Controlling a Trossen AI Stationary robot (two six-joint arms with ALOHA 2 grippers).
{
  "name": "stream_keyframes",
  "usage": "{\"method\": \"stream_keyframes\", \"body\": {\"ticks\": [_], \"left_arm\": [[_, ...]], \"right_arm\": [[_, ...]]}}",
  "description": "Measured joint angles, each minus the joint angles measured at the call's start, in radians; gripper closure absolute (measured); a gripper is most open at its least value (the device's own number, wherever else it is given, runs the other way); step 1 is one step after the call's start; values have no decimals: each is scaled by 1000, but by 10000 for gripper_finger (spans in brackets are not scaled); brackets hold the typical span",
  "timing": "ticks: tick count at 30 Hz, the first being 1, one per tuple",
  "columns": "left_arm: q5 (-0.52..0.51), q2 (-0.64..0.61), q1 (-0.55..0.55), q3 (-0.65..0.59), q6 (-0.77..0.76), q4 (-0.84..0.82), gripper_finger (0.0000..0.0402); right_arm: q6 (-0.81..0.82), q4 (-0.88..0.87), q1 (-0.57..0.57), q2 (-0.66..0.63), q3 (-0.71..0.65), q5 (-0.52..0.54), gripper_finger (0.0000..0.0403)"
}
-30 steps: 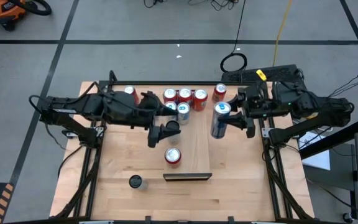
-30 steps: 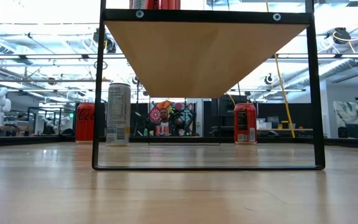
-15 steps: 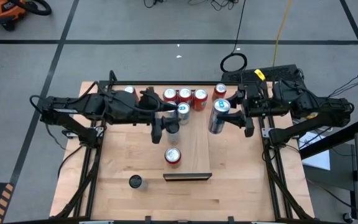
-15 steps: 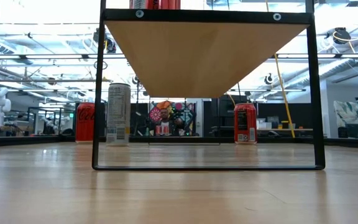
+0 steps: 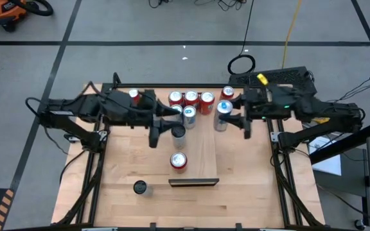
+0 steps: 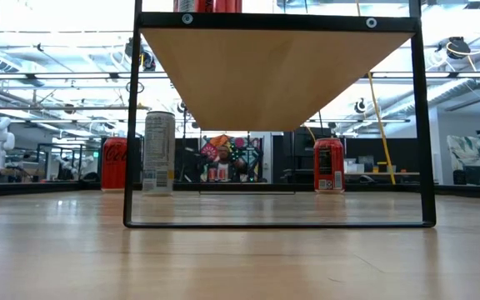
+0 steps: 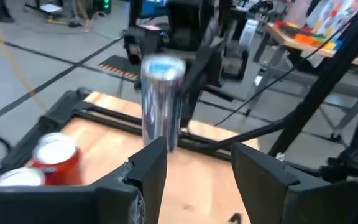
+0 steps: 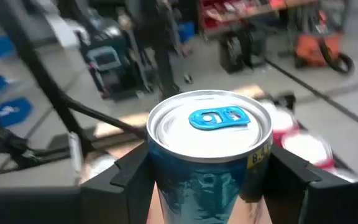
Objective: Place canned beverage on shelf
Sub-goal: Put the blue soda can on the shelf aligned with the other blue soda can
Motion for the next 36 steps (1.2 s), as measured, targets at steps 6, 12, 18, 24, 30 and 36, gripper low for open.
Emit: {"method": "stream_keyframes", "body": {"ticks": [6, 12, 18, 24, 30, 36], "left_arm": [[5, -35, 39, -2, 27, -127, 246], [21, -77, 64, 0, 13, -224, 254], [22, -81, 58, 0, -54, -272, 254], [25, -57, 51, -1, -55, -288, 254], [24, -37, 51, -1, -52, -303, 254], [21, -38, 51, -1, -53, -299, 254]], "right_arm": [[19, 240, -23, -9, -229, -4, 195], [23, 480, -47, -7, -427, 5, 195], [-75, 557, -60, 0, -513, 1, 195], [-154, 566, -73, -1, -514, -1, 195], [-171, 608, -101, 37, -514, -4, 195], [-157, 655, -120, 105, -514, -33, 195]]}}
